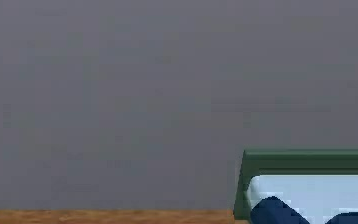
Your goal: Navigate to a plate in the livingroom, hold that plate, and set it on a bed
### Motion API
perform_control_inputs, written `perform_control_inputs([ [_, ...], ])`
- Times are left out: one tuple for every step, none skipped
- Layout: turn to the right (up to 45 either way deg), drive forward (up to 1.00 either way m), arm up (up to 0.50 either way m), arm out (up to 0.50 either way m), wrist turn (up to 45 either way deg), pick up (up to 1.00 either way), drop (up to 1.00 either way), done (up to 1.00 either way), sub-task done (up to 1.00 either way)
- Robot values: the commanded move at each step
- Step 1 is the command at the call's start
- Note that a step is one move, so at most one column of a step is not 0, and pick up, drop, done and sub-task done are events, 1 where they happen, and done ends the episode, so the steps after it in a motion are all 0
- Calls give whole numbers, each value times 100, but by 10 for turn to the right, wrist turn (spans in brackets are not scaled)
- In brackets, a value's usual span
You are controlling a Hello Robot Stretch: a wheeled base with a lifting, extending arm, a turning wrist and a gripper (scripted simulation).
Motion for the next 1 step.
perform_control_inputs([
  [-450, 0, 0, 0, 0, 0, 0, 0, 0],
])
